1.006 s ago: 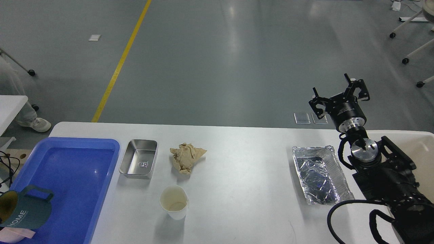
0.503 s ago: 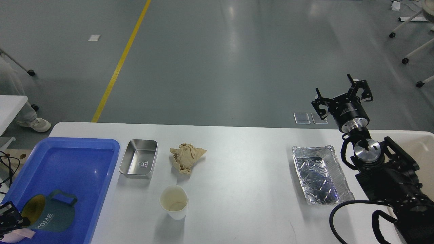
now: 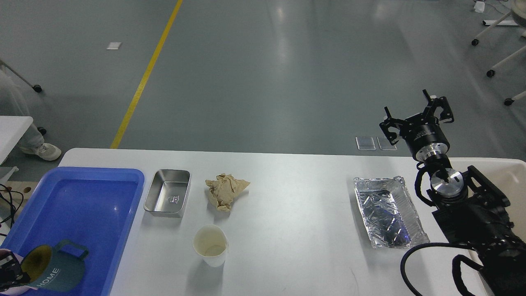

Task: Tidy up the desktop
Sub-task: 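Lower the teal mug into the blue bin and release it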

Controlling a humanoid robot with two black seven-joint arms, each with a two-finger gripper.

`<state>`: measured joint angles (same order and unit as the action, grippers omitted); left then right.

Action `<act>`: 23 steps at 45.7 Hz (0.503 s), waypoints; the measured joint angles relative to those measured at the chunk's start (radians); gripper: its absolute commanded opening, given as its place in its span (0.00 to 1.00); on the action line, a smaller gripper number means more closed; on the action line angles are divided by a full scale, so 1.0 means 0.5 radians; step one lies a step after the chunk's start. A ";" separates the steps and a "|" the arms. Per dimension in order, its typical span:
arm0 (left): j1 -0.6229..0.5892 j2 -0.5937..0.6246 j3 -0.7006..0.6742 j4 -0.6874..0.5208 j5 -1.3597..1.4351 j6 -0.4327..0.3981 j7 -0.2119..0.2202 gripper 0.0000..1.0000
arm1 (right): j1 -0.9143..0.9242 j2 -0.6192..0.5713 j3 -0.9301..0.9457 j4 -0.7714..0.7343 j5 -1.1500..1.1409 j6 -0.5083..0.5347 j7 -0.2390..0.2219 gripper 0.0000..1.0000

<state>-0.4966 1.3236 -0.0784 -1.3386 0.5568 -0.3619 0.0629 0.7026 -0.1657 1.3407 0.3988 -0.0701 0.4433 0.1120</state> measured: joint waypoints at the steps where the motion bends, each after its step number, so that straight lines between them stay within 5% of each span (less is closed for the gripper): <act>1: 0.001 -0.005 0.000 0.003 0.000 0.000 0.001 0.01 | 0.000 0.000 0.000 0.000 0.000 0.000 0.000 1.00; 23: 0.006 -0.061 -0.002 0.008 0.003 0.000 0.006 0.12 | 0.007 -0.014 0.001 0.003 0.002 0.000 0.000 1.00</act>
<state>-0.4938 1.2932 -0.0792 -1.3344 0.5582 -0.3619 0.0658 0.7060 -0.1728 1.3413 0.4004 -0.0693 0.4433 0.1120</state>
